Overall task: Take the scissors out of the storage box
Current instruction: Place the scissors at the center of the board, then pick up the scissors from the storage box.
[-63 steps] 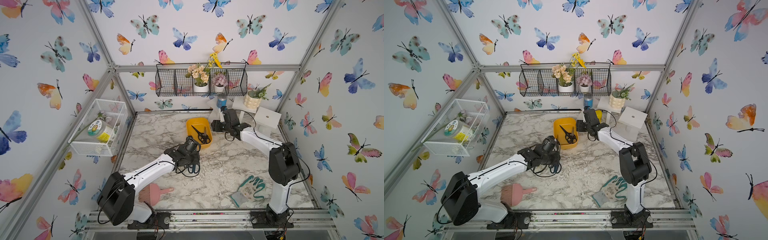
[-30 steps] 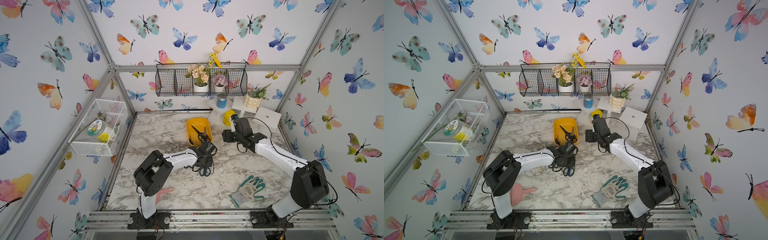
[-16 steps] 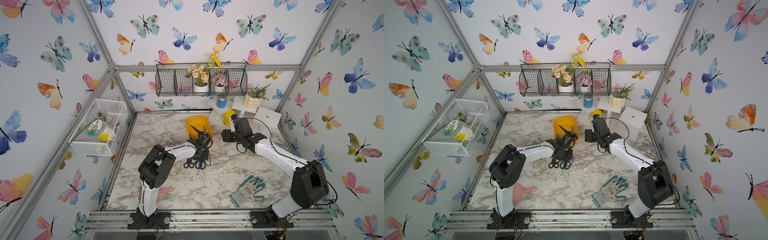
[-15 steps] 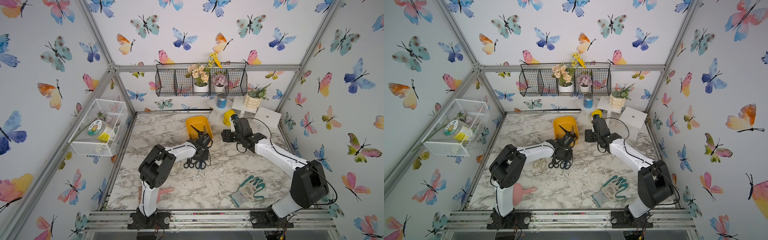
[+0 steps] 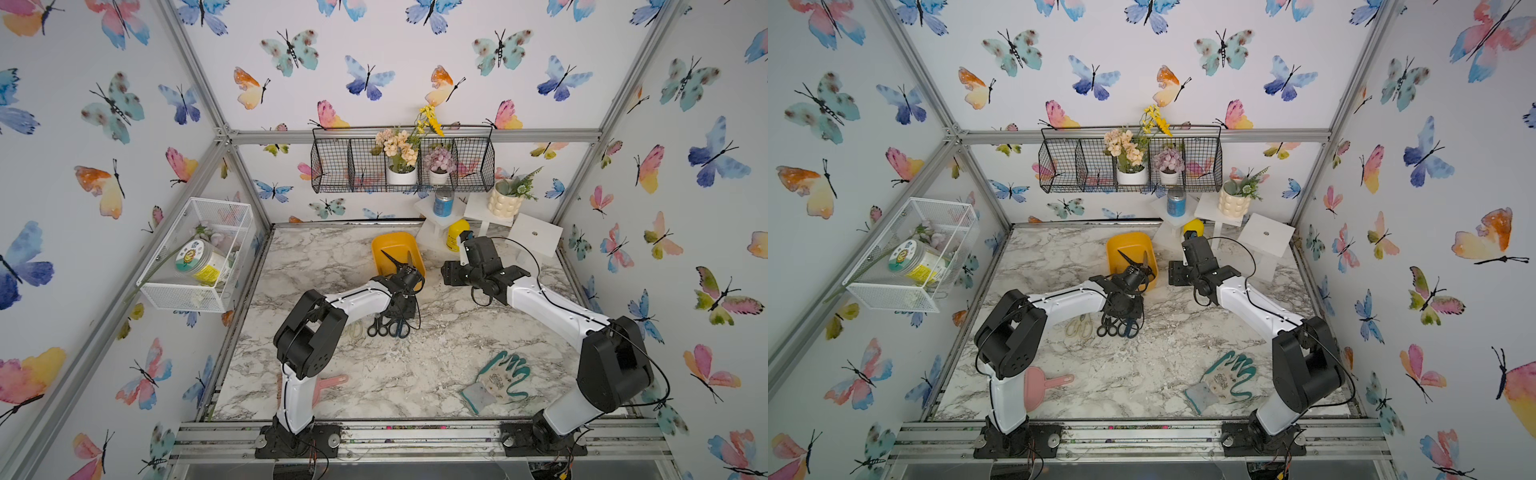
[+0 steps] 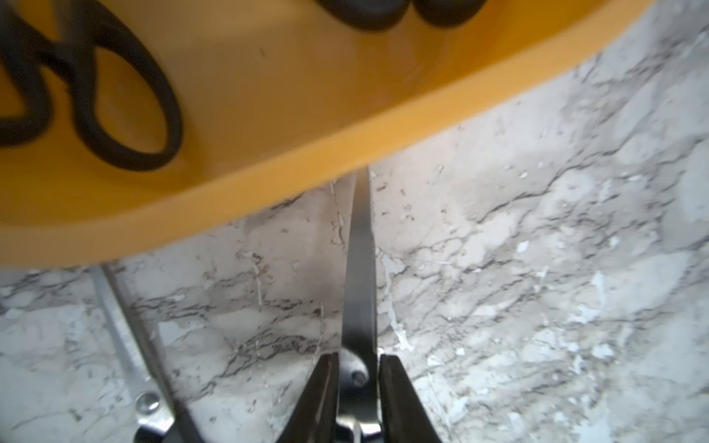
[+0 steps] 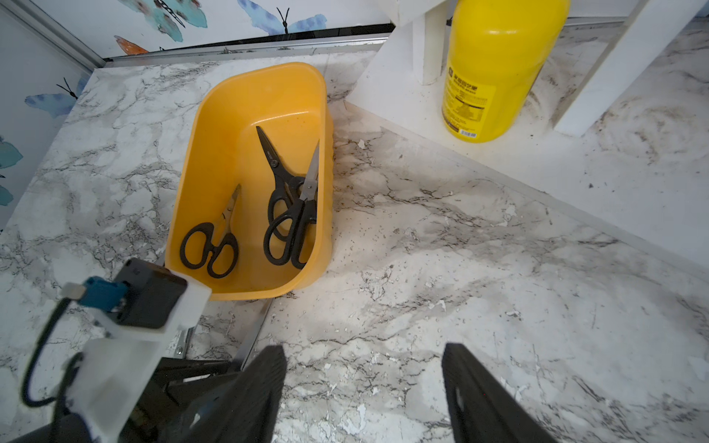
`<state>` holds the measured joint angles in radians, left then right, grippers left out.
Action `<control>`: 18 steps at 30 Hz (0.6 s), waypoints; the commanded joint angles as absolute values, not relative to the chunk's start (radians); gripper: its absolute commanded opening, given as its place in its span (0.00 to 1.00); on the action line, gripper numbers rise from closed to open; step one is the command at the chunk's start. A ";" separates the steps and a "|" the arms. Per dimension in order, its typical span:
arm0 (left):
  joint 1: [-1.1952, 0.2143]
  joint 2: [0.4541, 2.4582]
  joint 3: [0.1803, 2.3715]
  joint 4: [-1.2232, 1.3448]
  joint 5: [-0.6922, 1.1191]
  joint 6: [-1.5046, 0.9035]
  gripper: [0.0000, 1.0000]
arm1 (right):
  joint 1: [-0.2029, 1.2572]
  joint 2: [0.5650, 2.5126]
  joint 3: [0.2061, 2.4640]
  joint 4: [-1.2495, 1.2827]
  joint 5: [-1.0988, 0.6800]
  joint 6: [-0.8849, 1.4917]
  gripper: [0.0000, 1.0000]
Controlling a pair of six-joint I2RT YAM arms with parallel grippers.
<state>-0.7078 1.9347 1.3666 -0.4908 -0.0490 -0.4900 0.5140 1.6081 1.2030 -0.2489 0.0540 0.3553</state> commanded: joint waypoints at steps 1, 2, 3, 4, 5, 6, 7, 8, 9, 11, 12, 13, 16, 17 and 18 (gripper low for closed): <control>-0.701 1.857 1.437 -0.540 -0.051 -0.482 0.29 | 0.515 1.627 1.232 -0.239 0.030 0.360 0.70; -0.700 1.864 1.442 -0.544 -0.049 -0.481 0.29 | 0.515 1.629 1.230 -0.236 0.025 0.362 0.70; -0.697 1.874 1.440 -0.545 -0.045 -0.480 0.28 | 0.515 1.631 1.230 -0.233 0.021 0.364 0.70; -0.694 1.883 1.440 -0.548 -0.036 -0.481 0.27 | 0.515 1.633 1.230 -0.232 0.018 0.366 0.70; -0.692 1.893 1.439 -0.557 -0.019 -0.485 0.26 | 0.516 1.634 1.231 -0.230 0.014 0.368 0.70; -0.692 1.895 1.430 -0.553 -0.005 -0.495 0.26 | 0.515 1.635 1.232 -0.232 0.011 0.368 0.70; -0.693 1.890 1.422 -0.542 0.005 -0.503 0.26 | 0.515 1.635 1.233 -0.229 0.009 0.368 0.70; -0.693 1.876 1.409 -0.521 0.018 -0.513 0.26 | 0.516 1.636 1.231 -0.229 0.009 0.368 0.70; -0.692 1.857 1.404 -0.504 0.021 -0.521 0.26 | 0.515 1.638 1.230 -0.227 0.010 0.368 0.70; -0.687 1.827 1.429 -0.492 0.018 -0.528 0.28 | 0.515 1.643 1.233 -0.227 0.007 0.367 0.70; -0.679 1.816 1.448 -0.492 0.018 -0.530 0.28 | 0.515 1.647 1.236 -0.229 0.002 0.366 0.70; -0.668 1.805 1.470 -0.492 0.017 -0.533 0.29 | 0.515 1.650 1.239 -0.231 0.000 0.364 0.70; -0.612 1.787 1.532 -0.492 0.021 -0.540 0.31 | 0.515 1.665 1.254 -0.234 -0.011 0.358 0.70; -0.589 1.792 1.552 -0.492 0.023 -0.538 0.31 | 0.515 1.671 1.259 -0.235 -0.019 0.356 0.70; -0.568 1.803 1.572 -0.492 0.024 -0.531 0.31 | 0.516 1.678 1.264 -0.236 -0.026 0.356 0.70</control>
